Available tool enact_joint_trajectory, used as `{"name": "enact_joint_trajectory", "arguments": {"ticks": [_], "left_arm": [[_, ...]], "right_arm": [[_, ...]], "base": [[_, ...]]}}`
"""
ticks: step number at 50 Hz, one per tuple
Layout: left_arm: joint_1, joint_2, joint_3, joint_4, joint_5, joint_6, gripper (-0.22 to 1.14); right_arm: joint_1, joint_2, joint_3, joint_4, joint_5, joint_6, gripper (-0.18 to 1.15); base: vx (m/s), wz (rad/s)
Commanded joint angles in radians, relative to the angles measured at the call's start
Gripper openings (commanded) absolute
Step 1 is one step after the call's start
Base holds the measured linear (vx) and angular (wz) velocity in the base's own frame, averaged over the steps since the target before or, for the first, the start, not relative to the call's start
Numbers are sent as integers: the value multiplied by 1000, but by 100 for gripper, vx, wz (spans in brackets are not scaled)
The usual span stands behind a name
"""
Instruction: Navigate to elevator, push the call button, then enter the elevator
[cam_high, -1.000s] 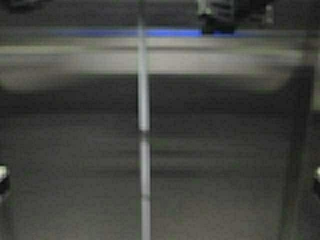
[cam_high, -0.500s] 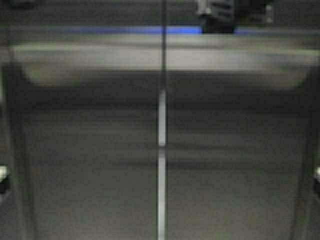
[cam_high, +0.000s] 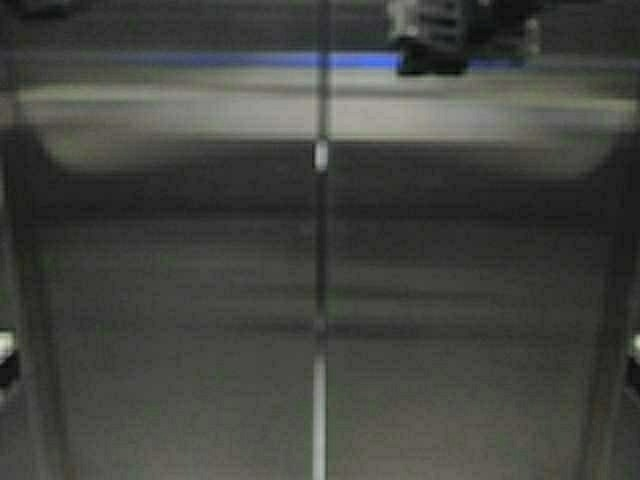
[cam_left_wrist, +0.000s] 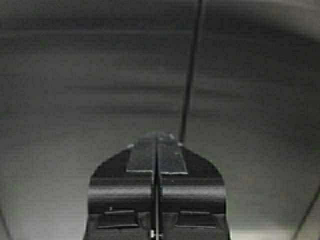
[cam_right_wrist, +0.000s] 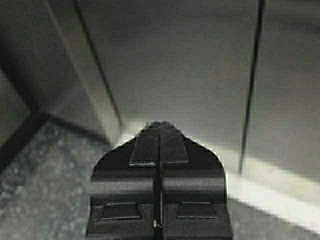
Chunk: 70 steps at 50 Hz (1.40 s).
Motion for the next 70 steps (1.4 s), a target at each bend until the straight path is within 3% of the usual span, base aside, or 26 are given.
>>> {"name": "enact_joint_trajectory", "arguments": {"ticks": [1, 70], "left_arm": [[-2, -8, -17, 2, -8, -6, 2], [-2, -8, -15, 3, -8, -9, 3]], "right_arm": [[3, -11, -18, 0, -6, 2, 6], [3, -14, -20, 0, -6, 0, 6]], "base": [[2, -1], [1, 0]]}}
